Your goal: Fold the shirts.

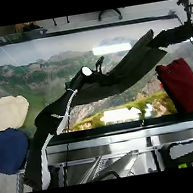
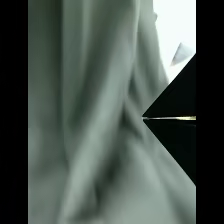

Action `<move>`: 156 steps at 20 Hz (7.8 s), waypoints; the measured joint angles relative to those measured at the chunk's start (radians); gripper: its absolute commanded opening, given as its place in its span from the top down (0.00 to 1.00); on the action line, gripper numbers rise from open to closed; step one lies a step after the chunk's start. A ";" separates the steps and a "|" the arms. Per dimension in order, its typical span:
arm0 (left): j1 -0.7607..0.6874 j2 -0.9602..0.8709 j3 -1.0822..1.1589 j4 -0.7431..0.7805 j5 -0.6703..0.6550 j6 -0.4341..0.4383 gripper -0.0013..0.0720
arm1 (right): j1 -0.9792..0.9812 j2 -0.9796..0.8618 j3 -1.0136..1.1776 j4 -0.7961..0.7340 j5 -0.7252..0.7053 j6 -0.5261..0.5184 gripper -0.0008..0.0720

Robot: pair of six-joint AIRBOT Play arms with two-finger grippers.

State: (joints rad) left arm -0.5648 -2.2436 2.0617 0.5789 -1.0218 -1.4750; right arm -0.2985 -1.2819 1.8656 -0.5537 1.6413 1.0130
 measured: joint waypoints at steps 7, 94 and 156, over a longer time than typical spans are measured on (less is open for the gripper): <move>0.235 0.418 -0.071 -0.296 -0.194 0.205 0.96 | 0.244 -0.038 0.005 0.032 -0.038 0.025 0.95; 0.936 1.469 -0.748 -0.257 -0.499 0.315 0.96 | -0.526 -0.069 0.069 0.289 -0.515 0.279 0.95; 0.935 1.820 -1.683 -0.152 -0.418 0.366 0.96 | 0.725 0.710 -1.203 -0.597 -0.627 0.839 0.95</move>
State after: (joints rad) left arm 0.3706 -0.4236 0.3782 0.4267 -1.4399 -1.1088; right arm 0.4263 -0.5716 0.6628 -1.1507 1.0145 1.8519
